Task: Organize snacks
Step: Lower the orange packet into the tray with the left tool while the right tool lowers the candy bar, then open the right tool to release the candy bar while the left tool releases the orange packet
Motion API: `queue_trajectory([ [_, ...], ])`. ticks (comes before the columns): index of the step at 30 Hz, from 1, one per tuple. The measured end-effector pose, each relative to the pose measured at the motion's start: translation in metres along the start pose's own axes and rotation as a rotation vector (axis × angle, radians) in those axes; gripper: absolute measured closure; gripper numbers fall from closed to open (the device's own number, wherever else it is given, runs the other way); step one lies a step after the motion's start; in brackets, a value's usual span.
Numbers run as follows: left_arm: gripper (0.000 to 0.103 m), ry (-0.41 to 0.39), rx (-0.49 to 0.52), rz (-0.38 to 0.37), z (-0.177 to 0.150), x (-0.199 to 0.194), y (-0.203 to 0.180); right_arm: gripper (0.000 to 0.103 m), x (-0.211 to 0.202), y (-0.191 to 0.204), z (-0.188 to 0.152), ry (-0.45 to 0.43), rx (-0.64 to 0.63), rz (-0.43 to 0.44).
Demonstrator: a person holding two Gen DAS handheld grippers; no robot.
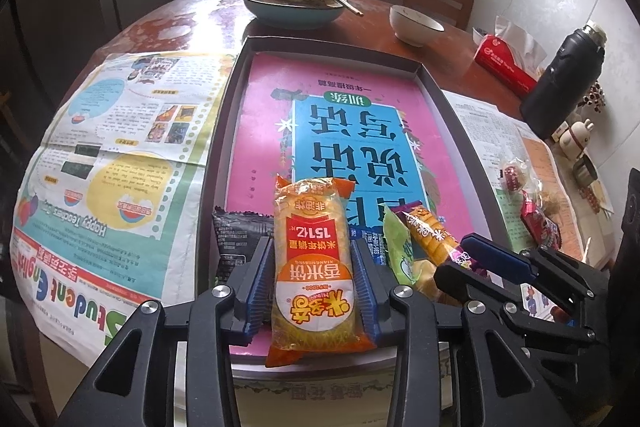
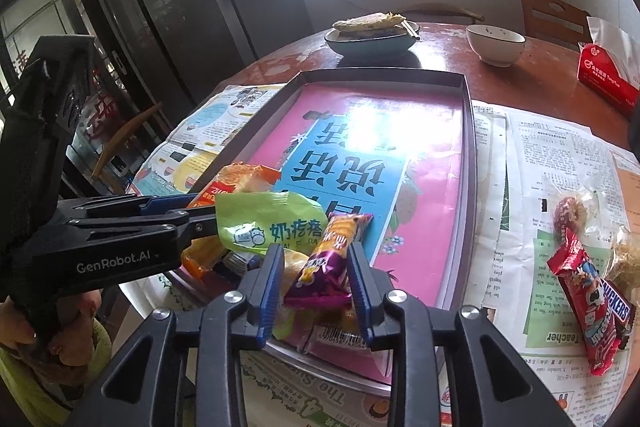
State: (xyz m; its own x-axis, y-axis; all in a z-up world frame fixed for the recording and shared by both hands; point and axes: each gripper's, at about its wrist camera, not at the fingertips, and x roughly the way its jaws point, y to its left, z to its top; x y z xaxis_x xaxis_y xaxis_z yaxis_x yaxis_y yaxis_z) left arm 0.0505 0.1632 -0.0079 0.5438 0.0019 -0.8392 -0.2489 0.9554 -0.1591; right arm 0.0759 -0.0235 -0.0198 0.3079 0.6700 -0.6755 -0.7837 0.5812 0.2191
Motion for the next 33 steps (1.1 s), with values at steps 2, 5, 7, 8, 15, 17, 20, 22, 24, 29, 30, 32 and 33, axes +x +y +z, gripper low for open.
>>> queue_trajectory([
  [2,0.059,-0.001,0.001,0.002,0.0,0.0,0.0,0.069,0.0,0.001,0.0,0.001,-0.002,-0.001],
  [5,0.056,-0.003,0.0,0.006,0.001,-0.001,0.0,0.069,-0.001,0.0,-0.001,-0.001,0.0,-0.001],
  [7,0.054,-0.008,-0.006,0.007,0.001,-0.002,0.001,0.069,-0.002,0.0,-0.001,-0.003,0.003,-0.003],
  [8,0.053,-0.013,-0.01,0.006,0.001,-0.003,0.001,0.069,-0.003,-0.001,-0.001,-0.004,0.004,-0.004],
  [15,0.047,-0.04,-0.012,0.008,0.002,-0.011,0.001,0.065,-0.005,-0.004,-0.001,-0.011,0.012,-0.009],
  [17,0.047,-0.043,-0.008,0.011,0.003,-0.012,0.0,0.062,-0.005,-0.004,-0.001,-0.009,0.009,-0.017],
  [20,0.046,-0.045,-0.003,0.015,0.002,-0.014,-0.001,0.061,-0.006,-0.004,-0.002,-0.011,0.006,-0.022],
  [22,0.044,-0.047,-0.004,0.018,0.002,-0.015,-0.001,0.061,-0.007,-0.004,-0.002,-0.012,0.004,-0.024],
  [24,0.039,-0.056,-0.005,0.021,0.002,-0.018,-0.001,0.061,-0.007,-0.003,-0.002,-0.017,0.0,-0.028],
  [29,0.033,-0.082,-0.022,0.005,0.004,-0.027,0.003,0.058,-0.01,-0.002,-0.001,-0.03,-0.006,-0.035],
  [30,0.033,-0.086,-0.026,0.001,0.005,-0.028,0.004,0.058,-0.011,-0.002,-0.001,-0.032,-0.007,-0.036],
  [32,0.033,-0.096,-0.032,-0.004,0.005,-0.032,0.005,0.058,-0.013,-0.002,-0.001,-0.038,-0.008,-0.035],
  [33,0.033,-0.099,-0.035,-0.006,0.005,-0.034,0.006,0.058,-0.014,-0.002,-0.001,-0.04,-0.01,-0.035],
])
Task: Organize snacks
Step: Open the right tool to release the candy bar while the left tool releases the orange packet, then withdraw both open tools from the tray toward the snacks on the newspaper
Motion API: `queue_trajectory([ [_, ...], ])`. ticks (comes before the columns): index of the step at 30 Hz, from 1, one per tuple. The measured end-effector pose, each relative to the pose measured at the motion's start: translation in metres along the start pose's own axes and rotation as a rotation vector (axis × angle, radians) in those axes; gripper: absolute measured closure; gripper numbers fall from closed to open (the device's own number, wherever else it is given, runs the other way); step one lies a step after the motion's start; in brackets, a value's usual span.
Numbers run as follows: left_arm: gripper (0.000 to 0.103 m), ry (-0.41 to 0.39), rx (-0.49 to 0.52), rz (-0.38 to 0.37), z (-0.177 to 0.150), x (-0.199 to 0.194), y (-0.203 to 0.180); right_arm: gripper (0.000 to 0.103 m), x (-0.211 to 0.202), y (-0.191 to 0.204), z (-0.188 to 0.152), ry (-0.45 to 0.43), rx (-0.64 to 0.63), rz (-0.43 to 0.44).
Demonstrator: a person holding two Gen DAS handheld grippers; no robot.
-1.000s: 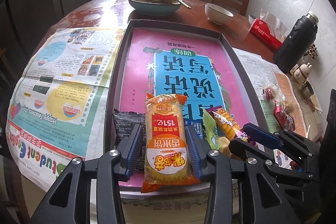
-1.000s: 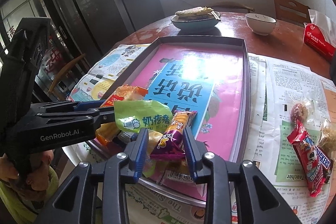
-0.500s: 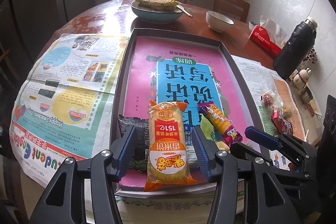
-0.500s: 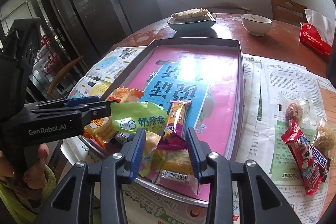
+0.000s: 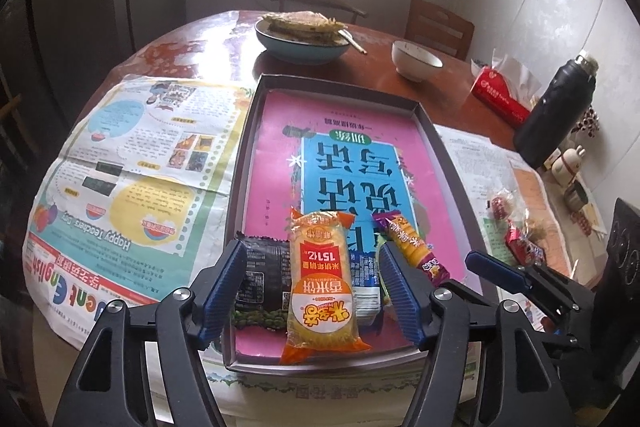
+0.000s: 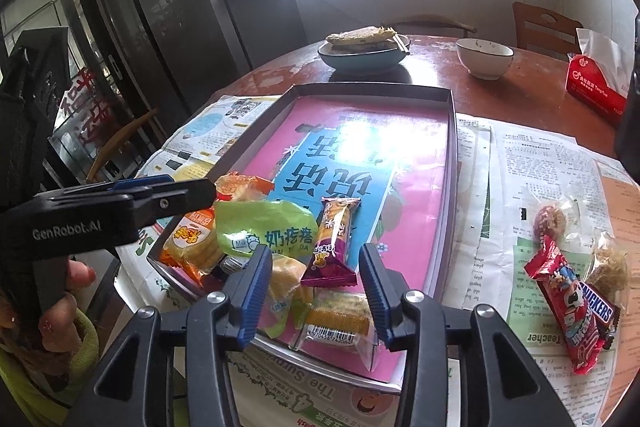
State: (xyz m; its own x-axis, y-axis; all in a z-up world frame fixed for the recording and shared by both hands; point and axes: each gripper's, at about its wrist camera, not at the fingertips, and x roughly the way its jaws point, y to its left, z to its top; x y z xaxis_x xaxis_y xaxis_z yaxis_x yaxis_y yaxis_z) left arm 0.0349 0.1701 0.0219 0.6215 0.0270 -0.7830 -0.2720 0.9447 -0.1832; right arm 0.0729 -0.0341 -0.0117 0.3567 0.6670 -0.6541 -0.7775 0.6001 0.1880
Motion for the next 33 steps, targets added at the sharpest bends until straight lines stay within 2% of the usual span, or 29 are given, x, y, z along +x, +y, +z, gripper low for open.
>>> queue_trajectory([
  [20,0.033,-0.042,0.032,-0.052,-0.003,-0.024,-0.017,0.055,-0.025,-0.005,0.001,-0.063,-0.003,-0.023],
  [33,0.033,-0.046,0.09,-0.07,-0.009,-0.03,-0.037,0.054,-0.044,-0.015,0.001,-0.105,0.018,-0.04],
])
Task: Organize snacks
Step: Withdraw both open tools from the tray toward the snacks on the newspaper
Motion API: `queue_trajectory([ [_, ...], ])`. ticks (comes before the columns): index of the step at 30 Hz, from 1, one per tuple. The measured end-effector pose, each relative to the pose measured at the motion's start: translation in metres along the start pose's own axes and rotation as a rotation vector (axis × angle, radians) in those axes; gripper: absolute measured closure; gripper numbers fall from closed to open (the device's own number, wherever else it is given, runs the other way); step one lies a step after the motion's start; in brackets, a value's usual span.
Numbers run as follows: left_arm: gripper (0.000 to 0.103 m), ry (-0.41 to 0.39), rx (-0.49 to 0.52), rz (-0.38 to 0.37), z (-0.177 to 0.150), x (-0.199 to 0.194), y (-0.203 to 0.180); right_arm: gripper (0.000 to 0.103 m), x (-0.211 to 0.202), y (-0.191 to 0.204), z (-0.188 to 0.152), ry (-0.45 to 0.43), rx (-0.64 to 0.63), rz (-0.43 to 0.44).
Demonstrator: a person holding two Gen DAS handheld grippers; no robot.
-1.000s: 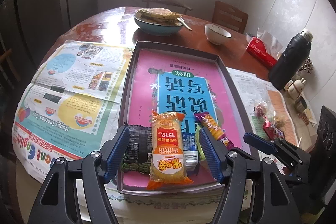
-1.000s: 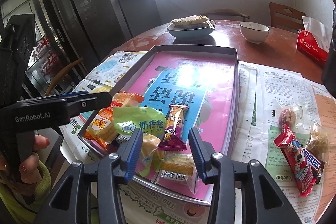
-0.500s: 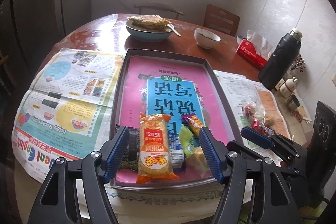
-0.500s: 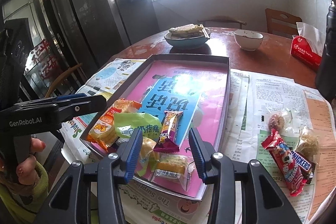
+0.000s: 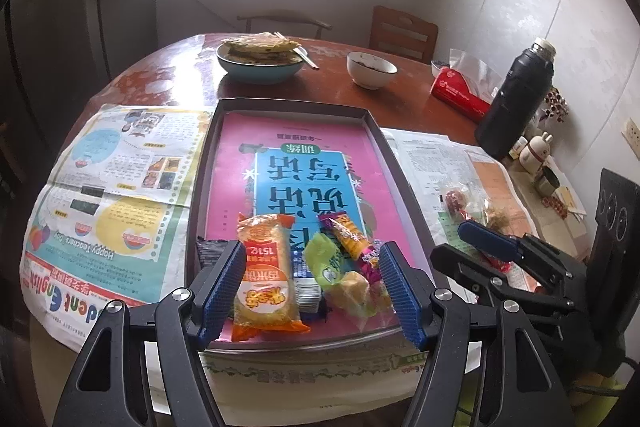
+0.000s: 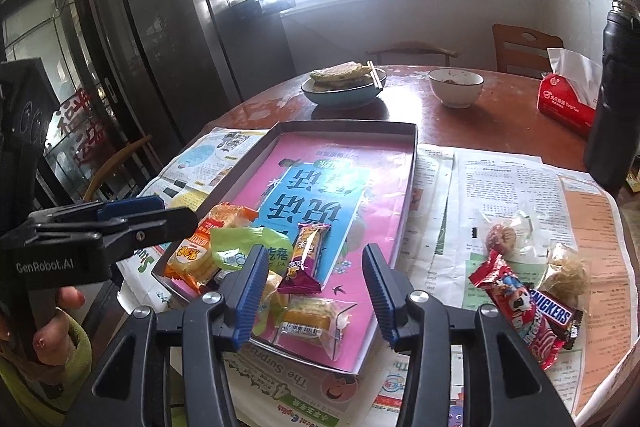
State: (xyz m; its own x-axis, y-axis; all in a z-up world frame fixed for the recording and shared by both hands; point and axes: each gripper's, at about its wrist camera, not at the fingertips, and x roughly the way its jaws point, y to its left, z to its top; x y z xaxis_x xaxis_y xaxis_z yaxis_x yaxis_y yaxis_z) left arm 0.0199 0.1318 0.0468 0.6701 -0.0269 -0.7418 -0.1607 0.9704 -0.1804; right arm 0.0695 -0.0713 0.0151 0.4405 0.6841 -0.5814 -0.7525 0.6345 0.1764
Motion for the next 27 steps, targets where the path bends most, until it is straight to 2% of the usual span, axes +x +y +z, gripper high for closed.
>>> queue_trajectory([
  [19,0.033,0.005,0.058,-0.03,-0.004,-0.002,-0.027,0.05,-0.022,-0.022,0.0,-0.041,0.038,-0.027],
  [27,0.033,0.023,0.075,-0.039,-0.006,0.002,-0.037,0.04,-0.029,-0.029,0.001,-0.058,0.052,-0.039],
])
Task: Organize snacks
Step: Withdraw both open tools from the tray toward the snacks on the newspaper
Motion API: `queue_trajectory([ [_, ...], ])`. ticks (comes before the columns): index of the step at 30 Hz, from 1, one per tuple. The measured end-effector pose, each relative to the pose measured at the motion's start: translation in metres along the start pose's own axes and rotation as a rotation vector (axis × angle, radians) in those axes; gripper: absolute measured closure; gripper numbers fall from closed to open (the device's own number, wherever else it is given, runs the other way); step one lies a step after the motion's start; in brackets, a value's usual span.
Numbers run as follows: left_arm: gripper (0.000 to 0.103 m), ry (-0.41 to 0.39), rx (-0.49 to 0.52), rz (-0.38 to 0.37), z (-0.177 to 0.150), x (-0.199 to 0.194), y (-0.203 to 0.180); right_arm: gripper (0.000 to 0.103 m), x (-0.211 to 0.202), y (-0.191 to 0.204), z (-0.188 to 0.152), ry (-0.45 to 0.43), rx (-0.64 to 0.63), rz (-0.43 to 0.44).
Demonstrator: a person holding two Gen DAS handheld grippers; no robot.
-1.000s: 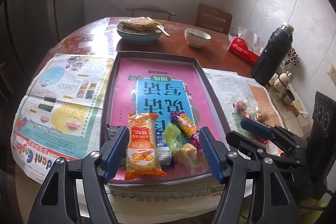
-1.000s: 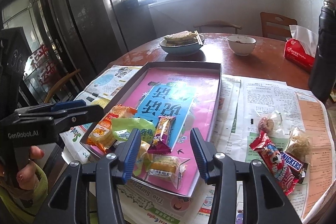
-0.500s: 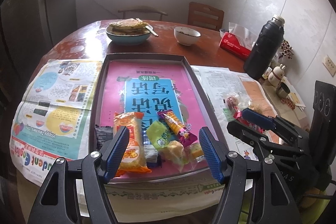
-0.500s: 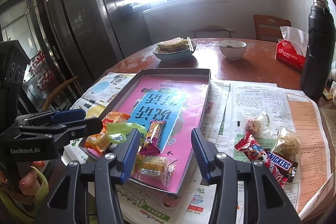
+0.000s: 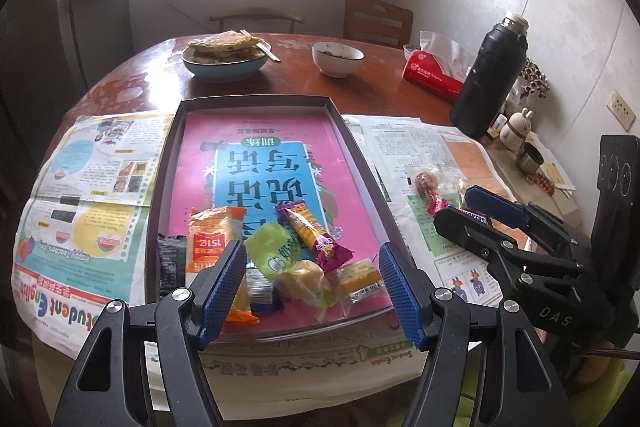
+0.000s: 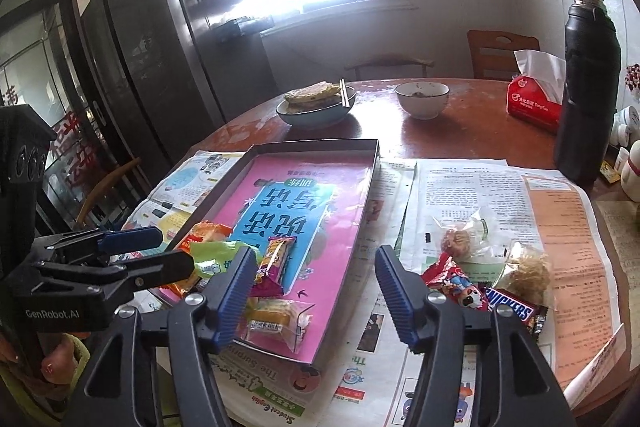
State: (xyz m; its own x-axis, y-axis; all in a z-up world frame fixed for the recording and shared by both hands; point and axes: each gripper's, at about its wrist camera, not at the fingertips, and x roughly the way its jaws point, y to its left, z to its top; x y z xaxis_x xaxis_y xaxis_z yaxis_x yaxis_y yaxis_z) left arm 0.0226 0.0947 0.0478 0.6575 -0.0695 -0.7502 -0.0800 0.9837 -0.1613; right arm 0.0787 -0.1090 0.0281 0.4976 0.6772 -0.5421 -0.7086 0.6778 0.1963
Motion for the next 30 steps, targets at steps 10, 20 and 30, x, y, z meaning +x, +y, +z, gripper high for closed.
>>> queue_trajectory([
  [10,0.025,0.013,0.035,-0.013,0.001,0.005,-0.015,0.037,-0.007,-0.008,0.002,-0.014,0.01,-0.015],
  [20,0.025,0.038,0.056,-0.045,0.002,0.014,-0.032,0.035,-0.017,-0.025,0.004,-0.035,0.033,-0.032],
  [30,0.025,0.061,0.061,-0.081,0.012,0.026,-0.052,0.034,-0.027,-0.043,0.005,-0.058,0.06,-0.058],
])
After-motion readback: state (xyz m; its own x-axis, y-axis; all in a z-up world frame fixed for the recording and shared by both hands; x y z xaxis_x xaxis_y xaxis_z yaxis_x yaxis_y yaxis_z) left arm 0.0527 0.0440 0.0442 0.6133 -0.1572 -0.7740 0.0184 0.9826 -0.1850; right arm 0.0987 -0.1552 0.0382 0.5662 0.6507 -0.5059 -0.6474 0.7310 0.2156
